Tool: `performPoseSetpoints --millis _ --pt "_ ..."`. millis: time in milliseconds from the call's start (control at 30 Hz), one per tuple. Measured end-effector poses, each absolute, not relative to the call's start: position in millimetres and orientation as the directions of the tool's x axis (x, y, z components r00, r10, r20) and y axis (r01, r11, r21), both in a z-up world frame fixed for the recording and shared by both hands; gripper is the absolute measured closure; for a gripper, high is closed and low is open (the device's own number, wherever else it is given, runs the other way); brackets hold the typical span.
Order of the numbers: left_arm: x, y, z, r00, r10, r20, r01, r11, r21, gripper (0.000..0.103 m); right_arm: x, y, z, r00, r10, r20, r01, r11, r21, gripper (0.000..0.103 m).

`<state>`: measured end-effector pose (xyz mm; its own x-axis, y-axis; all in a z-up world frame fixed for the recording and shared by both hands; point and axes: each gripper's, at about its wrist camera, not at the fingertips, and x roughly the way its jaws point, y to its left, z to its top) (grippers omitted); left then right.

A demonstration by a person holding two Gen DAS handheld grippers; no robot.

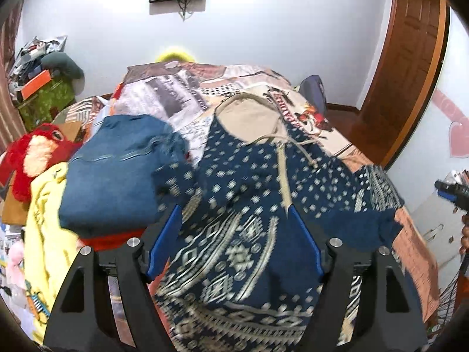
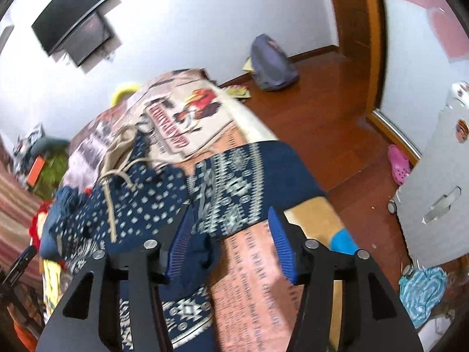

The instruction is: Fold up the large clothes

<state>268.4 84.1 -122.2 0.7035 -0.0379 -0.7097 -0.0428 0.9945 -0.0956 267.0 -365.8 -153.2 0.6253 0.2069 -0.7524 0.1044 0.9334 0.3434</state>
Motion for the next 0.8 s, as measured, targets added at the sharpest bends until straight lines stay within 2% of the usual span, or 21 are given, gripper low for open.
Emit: performPoseSetpoints --millis 267,533,800 --pt "307.8 55.6 -153.0 0.654 -0.089 -0.751 -0.013 0.992 -0.128 0.026 297.9 -404.2 -228.8 0.498 0.268 -0.825 0.270 0.856 0.441 0.052" --pt "319.9 42.4 -186.0 0.600 -0.081 -0.796 0.013 0.996 -0.091 0.026 333.9 -424.6 -275.3 0.461 0.357 -0.812 0.392 0.739 0.548 0.051" --pt "325.7 49.7 -205.6 0.563 -0.083 -0.822 -0.023 0.993 -0.116 0.026 377.3 -427.7 -290.4 0.443 0.297 -0.846 0.449 0.743 0.497 0.049"
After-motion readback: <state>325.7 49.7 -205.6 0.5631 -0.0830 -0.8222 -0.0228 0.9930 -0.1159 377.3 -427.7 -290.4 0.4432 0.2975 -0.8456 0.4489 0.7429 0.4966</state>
